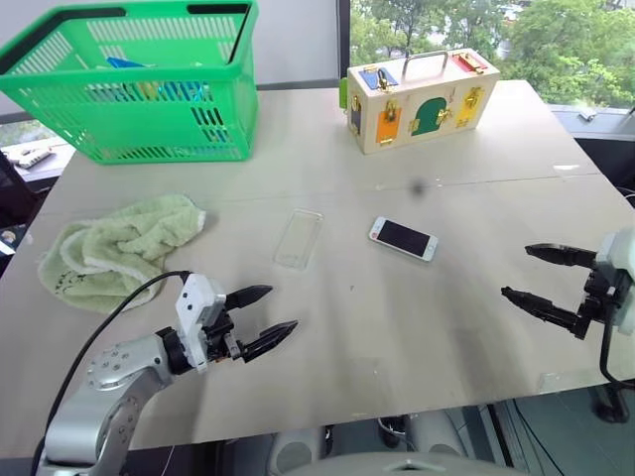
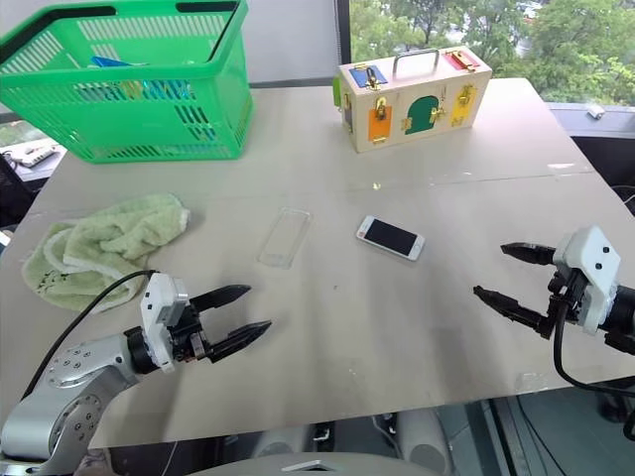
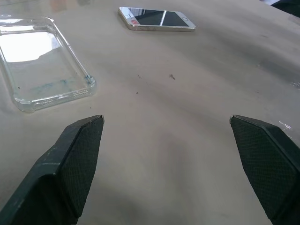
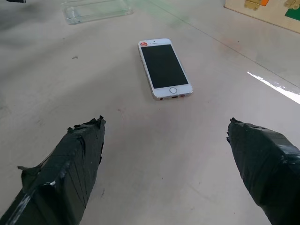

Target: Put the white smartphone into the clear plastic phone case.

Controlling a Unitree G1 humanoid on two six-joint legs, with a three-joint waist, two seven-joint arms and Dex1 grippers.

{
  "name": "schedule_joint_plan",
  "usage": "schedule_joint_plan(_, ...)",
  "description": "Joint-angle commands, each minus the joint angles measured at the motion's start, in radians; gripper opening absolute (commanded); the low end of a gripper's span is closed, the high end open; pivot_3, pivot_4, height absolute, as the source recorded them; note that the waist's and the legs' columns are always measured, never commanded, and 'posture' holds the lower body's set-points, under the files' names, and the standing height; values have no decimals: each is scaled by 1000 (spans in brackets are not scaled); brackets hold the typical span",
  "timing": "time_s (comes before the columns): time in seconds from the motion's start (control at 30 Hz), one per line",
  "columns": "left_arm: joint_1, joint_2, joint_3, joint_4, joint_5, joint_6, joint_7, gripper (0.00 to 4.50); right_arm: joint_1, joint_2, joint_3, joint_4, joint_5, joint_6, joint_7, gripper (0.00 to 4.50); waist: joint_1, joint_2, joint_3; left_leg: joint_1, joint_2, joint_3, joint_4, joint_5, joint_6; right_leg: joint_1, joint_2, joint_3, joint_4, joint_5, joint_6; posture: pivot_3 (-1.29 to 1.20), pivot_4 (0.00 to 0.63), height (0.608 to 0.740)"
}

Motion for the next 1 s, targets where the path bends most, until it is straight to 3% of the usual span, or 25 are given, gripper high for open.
schedule_joint_plan(0.03,-52,-2,11,-26,-33,31,41,4465,6,-4,-48,-41,43,3,12,4500,0,0,0,0,0,0,0,0,0,0,0,0,0,0,0,0,150,740)
schedule_joint_plan(0.27,-172,-9,23,-37,-99,137,133,4465,23,36,-66,-106,109,17,-29,4500,1,0,1,0,0,0,0,2,4,1,0,0,0,0,0,0,150,740)
schedule_joint_plan(0.57,-152,-13,33,-56,-130,156,161,4465,55,84,-53,-211,167,50,-115,4500,0,0,1,0,0,0,0,2,4,1,1,0,0,0,0,0,150,740)
schedule_joint_plan(0.83,-225,6,6,32,-79,118,135,4465,5,93,-19,-204,164,21,-127,4500,2,0,1,0,0,-1,0,2,4,1,0,0,0,0,0,0,150,740)
schedule_joint_plan(1.0,-312,96,-62,138,34,43,22,4465,23,94,6,-253,164,-4,-108,4500,2,0,1,-1,0,0,0,2,4,1,2,0,0,0,0,0,150,740)
